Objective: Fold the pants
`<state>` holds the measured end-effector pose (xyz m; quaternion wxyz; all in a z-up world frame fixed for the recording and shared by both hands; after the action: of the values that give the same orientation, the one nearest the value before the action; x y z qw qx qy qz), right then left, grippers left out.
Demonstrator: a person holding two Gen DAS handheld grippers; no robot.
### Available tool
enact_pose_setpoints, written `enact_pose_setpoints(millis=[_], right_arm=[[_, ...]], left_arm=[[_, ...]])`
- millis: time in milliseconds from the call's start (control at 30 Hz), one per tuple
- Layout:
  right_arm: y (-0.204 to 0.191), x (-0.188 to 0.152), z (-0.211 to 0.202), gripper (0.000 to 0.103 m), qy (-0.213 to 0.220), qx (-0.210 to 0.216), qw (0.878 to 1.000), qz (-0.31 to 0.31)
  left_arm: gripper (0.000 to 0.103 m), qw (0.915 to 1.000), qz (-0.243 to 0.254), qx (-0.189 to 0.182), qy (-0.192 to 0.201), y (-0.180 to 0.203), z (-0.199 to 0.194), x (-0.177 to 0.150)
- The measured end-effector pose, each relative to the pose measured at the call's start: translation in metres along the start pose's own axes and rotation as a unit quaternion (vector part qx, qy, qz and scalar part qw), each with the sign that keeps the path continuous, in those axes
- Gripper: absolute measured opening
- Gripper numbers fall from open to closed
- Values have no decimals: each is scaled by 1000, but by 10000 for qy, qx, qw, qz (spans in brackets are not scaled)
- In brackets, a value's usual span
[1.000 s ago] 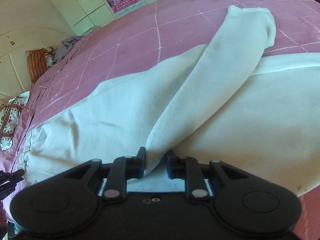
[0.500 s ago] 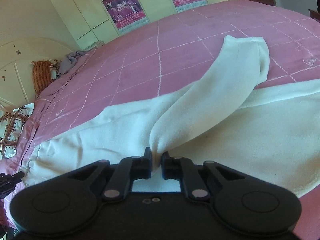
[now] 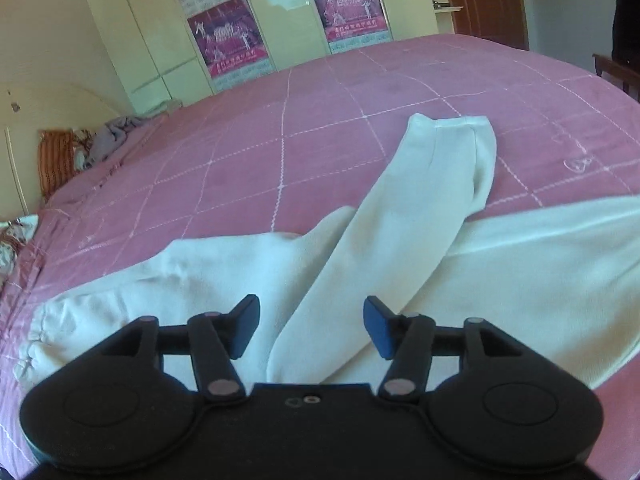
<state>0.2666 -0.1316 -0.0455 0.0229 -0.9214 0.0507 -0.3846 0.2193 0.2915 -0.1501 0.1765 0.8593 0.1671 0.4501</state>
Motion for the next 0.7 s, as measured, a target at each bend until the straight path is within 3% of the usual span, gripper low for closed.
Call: enact_pose_setpoints(millis=[67,133,233,267,300,333,433,533,567,600,633,700], right_arm=[[-14,12,26,59,-169,-360,9983,-420],[-24,15,58,63,-621,-755,9915,-857],[-21,5,88,60,-1142,-1134,9793,-1227],[-18,3,88,53,-1106,-1056,9808,-1210],[-14,3,84,17,-1058,-1000,9823,-1176],[-7,3,77,2,-1018,-872,9851,-1082],[18,1,45,0,-632,-830,9908,-864],[45,-17,23,0,-609,-851,9919,-723],[47,-18,18,1,-522,-746,9934,-704],[46,-13,14,12,-387,-627,9954,-618],[43,-6,12,42,-270,-601,9964,-528],[29,11,18,68,-149,-513,9975,-469]], left_arm=[[26,9977,298,234,-569,8,30,-13],[27,9926,522,424,-1007,7,55,-30],[28,9928,614,473,-913,10,55,-36],[28,9939,510,419,-888,9,52,-35],[28,9947,404,355,-870,7,50,-35],[28,9954,312,292,-854,5,48,-34],[28,9967,78,122,-802,-1,43,-34],[28,9973,7,56,-736,-3,47,-38],[28,9973,5,69,-730,-2,49,-38],[28,9973,-23,89,-727,-2,49,-38],[28,9972,-32,111,-735,-1,50,-38],[28,9969,10,154,-777,0,51,-36]])
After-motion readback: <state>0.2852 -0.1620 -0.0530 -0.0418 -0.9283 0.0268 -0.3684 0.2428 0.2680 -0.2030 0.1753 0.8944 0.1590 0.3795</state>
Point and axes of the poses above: each gripper's, at about its wrist camera, not at the fingertips, and z roughly the way its jaws point, y to its right, x to its top, the point moved 8 cm from there along z, roughly the way its jaws point, and after that the axes turned 14 degrees about -x, right-handed, at the moved point
